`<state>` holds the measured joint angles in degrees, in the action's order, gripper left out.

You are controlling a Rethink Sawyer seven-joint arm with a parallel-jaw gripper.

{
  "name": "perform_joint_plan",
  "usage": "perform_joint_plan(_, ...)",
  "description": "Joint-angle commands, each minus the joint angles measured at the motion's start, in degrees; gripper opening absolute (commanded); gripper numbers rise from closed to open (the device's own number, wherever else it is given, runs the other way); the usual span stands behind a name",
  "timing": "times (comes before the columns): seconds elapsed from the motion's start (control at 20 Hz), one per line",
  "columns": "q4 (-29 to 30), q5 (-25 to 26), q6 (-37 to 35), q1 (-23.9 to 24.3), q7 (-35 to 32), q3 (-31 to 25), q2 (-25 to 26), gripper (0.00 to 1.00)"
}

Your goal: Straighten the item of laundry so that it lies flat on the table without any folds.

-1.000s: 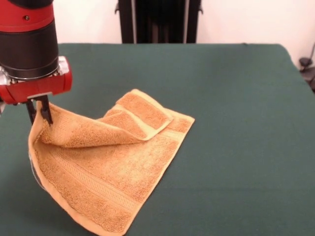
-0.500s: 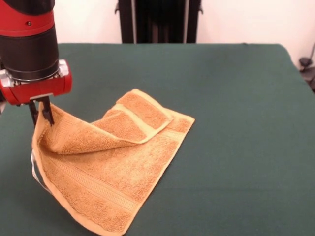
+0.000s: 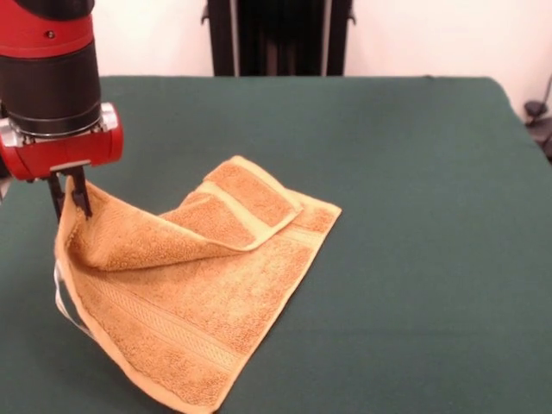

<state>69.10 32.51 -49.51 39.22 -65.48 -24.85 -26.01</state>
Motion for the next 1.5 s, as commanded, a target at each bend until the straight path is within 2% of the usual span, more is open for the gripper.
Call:
perform_joint_plan(0.05,7.90,2.03,-0.76,0.10,12.94,-4.14,1.25,0.00)
perform_joint_plan(0.4,6.31,1.63,-3.52,0.80,17.49,-5.79,2.64,0.00)
perform_joint_plan(0.9,4.10,4.61,-3.70,1.87,26.27,-8.24,3.80,0.00)
perform_joint_plan(1.5,0.80,4.73,-4.89,2.25,30.69,-8.77,5.31,0.00)
